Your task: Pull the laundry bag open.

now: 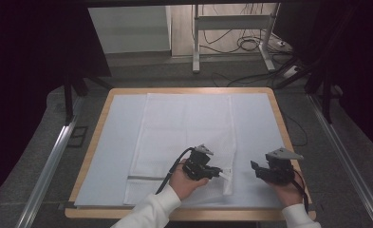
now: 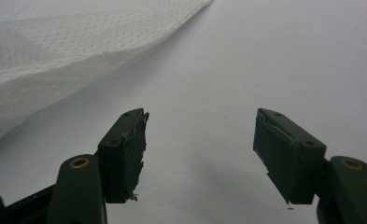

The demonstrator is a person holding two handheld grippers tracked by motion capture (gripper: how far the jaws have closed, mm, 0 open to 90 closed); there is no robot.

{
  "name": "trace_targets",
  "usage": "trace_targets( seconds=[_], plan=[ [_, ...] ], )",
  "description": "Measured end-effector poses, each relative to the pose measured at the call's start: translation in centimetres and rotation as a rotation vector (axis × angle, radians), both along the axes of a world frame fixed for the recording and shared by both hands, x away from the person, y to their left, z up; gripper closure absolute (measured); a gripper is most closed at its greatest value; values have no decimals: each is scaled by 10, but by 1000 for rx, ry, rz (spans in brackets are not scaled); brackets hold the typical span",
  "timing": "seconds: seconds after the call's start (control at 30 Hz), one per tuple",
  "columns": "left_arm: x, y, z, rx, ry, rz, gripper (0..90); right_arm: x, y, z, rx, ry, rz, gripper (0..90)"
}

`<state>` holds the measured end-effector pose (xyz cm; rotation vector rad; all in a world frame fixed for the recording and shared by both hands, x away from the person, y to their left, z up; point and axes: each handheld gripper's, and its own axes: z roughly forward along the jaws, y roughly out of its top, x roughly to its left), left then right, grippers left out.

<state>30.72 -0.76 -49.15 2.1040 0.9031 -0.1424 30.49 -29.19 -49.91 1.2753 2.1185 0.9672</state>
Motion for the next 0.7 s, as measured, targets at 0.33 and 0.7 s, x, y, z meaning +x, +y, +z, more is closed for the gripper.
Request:
trace_targets(
  seconds=[0.33,0.7],
  plan=[
    [0,4,1,-2,-3,5,868,1,2,5,131,80,-4,292],
    [0,3,-1,0,-3,0,868,3,25,11,348,245,67,278]
  ],
)
